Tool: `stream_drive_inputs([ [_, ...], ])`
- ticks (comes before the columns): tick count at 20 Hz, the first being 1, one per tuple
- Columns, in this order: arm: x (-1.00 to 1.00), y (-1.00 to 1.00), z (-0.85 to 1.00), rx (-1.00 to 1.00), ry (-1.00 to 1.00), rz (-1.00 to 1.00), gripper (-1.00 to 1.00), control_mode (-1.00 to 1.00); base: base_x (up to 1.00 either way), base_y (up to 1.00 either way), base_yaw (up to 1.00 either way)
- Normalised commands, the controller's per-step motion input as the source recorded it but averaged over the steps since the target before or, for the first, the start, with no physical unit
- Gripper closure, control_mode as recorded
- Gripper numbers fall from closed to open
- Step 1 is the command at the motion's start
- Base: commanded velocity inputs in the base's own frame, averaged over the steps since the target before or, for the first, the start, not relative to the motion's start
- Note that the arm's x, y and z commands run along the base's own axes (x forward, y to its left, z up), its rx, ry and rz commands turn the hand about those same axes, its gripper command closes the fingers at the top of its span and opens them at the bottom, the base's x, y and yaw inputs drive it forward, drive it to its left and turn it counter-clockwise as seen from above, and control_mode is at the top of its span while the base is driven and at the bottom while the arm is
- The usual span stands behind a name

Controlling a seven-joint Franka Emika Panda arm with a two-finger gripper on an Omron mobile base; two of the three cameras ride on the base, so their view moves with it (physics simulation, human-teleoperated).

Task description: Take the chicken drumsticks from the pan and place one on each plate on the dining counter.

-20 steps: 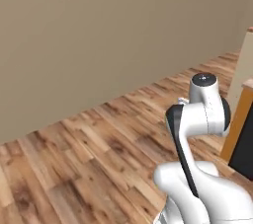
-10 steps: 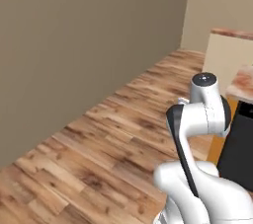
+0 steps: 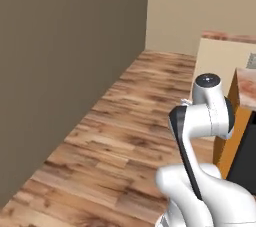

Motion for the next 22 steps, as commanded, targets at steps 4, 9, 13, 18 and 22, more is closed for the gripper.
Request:
stream_drive_inputs([
  [4,0.0,0.0,0.0,0.0,0.0,0.0,1.0,1.0,1.0,0.74,-0.44],
  [9,0.0,0.0,0.0,0.0,0.0,0.0,1.0,1.0,1.0,0.82,-0.38],
  [13,0.0,0.0,0.0,0.0,0.0,0.0,1.0,1.0,1.0,0.65,-0.23],
  [18,0.0,0.0,0.0,0.0,0.0,0.0,1.0,1.0,1.0,0.24,-0.18],
  [22,0.0,0.0,0.0,0.0,0.0,0.0,1.0,1.0,1.0,0.22,-0.27],
])
